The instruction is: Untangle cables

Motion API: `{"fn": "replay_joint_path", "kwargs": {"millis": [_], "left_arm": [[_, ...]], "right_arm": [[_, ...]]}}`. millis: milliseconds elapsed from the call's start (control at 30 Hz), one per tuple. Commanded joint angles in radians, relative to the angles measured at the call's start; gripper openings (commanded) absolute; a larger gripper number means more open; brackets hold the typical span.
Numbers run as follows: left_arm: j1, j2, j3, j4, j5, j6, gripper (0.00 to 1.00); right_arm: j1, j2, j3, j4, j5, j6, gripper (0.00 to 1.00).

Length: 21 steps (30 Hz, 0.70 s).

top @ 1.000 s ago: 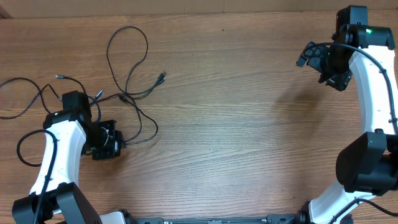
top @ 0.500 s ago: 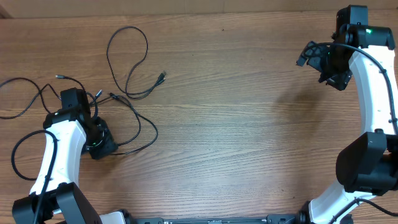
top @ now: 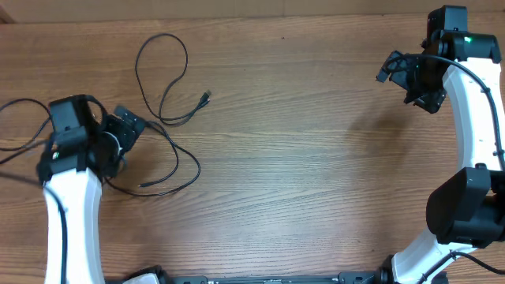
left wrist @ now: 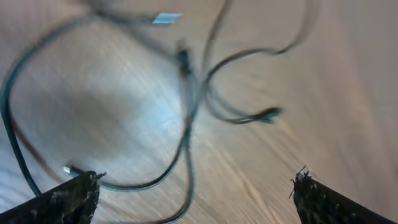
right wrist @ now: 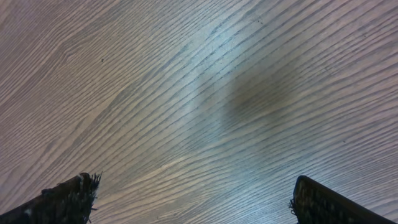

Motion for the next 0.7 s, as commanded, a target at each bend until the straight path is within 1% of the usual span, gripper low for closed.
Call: {"fn": "replay_joint_path", "kwargs": {"millis": [0, 67, 167, 200, 233, 300, 367, 400, 467, 500, 567, 667], "left_arm": [[-0.029, -0.168, 0.032, -0.004, 0.026, 0.183, 1.0], [-0.083, -0.241, 0.032, 0.003, 0.02, 0.187, 1.0], [-0.225, -0.31, 0.032, 0.018, -0.003, 0.186, 1.0], [-0.287, -0.324, 0.032, 0.016, -0.042, 0.184, 1.0], [-0.367, -0.345, 0.032, 0.003, -0.117, 0.163, 1.0], [-0.454, -0.375, 0.032, -0.01, -0.217, 0.132, 0.99], [-0.578, -0.442, 0.032, -0.02, -0.391, 0.082, 0.99], [-0.606, -0.46, 0.032, -0.024, -0.437, 0.063, 1.0], [-0.682, -0.528, 0.032, -0.052, -0.603, -0.025, 0.99], [-0.697, -0.547, 0.032, -0.057, -0.645, -0.039, 1.0], [-0.71, -0.573, 0.032, -0.055, -0.671, -0.039, 1.0], [-0.71, -0.576, 0.032, -0.062, -0.603, -0.039, 1.0]], "right_arm": [[-0.001, -0.006, 0.004, 0.003, -0.002, 0.004, 1.0], [-0.001, -0.006, 0.004, 0.003, -0.002, 0.004, 1.0], [-0.001, -0.006, 0.004, 0.003, -0.002, 0.004, 1.0], [-0.001, -0.006, 0.004, 0.003, -0.002, 0.004, 1.0], [-0.001, -0.006, 0.004, 0.003, -0.002, 0.004, 1.0], [-0.001, -0.006, 0.004, 0.003, -0.002, 0.004, 1.0], [-0.001, -0.006, 0.004, 0.003, -0.002, 0.004, 1.0], [-0.001, -0.006, 0.004, 0.003, -0.002, 0.004, 1.0], [-0.001, -0.006, 0.004, 0.003, -0.002, 0.004, 1.0], [-0.001, -0.006, 0.004, 0.003, -0.002, 0.004, 1.0], [-0.001, -0.006, 0.004, 0.003, -0.002, 0.004, 1.0], [-0.001, -0.006, 0.004, 0.003, -0.002, 0.004, 1.0]]}}
